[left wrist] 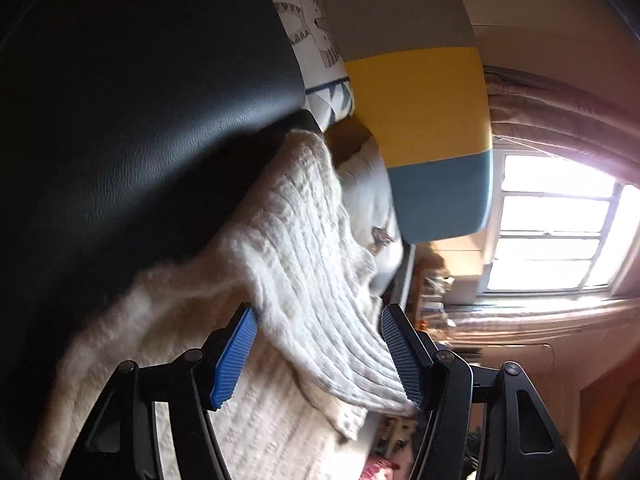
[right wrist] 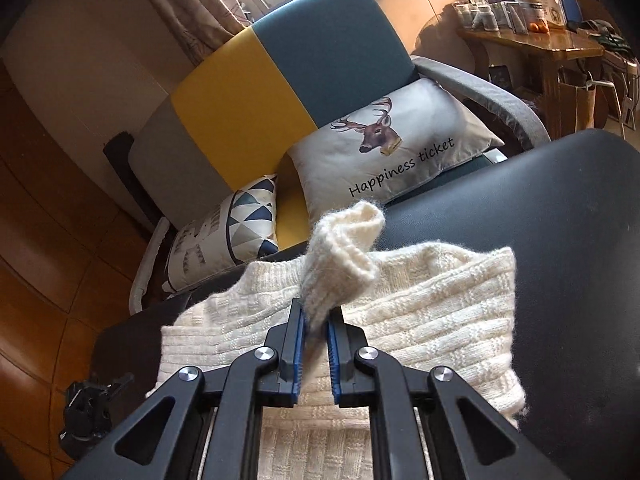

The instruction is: Fold clothes

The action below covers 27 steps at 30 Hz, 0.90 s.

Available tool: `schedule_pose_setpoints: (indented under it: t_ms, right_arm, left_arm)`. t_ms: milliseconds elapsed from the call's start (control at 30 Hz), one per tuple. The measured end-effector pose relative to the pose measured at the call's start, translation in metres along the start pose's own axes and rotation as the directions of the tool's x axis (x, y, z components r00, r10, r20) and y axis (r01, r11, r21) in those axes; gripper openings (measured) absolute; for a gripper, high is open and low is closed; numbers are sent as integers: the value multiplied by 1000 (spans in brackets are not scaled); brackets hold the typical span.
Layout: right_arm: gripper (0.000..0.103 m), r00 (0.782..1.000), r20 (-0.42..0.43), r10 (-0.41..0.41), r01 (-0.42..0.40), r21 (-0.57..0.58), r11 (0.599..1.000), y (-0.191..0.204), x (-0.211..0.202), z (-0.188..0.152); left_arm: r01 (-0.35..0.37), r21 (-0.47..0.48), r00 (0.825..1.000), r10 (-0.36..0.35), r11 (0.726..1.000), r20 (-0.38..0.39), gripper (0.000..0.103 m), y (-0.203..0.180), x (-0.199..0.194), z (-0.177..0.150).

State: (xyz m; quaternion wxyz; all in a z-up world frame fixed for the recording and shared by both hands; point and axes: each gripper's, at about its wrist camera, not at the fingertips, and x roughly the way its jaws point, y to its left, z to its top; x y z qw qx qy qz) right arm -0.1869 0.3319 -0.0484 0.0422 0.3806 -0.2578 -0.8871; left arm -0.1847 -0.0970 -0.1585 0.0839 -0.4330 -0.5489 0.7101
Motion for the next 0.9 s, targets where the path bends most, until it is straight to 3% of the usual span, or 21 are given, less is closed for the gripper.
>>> schedule_pose_setpoints:
  t_ms: [67, 133, 300, 467, 767, 833, 900]
  right_arm:
    - [9, 1000, 16, 1, -1, 0, 1000, -3, -7, 0]
    - [9, 1000, 4, -13, 13, 20, 1000, -15, -5, -6]
    - [9, 989, -143, -36, 59, 163, 985, -70, 48, -54]
    - [9, 993, -111, 44, -13, 261, 965, -92, 55, -72]
    - [12, 988, -152, 13, 17, 197, 980, -91, 57, -65]
    - [12, 990, -128, 60, -26, 251, 968, -100, 52, -67]
    - [18, 990, -120, 70, -33, 283, 959, -107, 43, -66]
  left_arm:
    - [-59, 31, 997, 57, 998, 47, 62, 2, 4, 8]
    - [-54, 24, 994, 51, 998, 97, 56, 12, 0, 14]
    - [-45, 24, 992, 42, 999, 122, 19, 38, -5, 15]
    - [-84, 99, 989, 71, 991, 127, 10, 37, -9, 14]
    - [-247, 301, 966, 208, 921, 155, 12, 3, -10, 1]
    - [-280, 337, 958, 239, 899, 159, 19, -3, -9, -2]
    - [-295, 365, 955, 258, 883, 148, 32, -10, -13, -5]
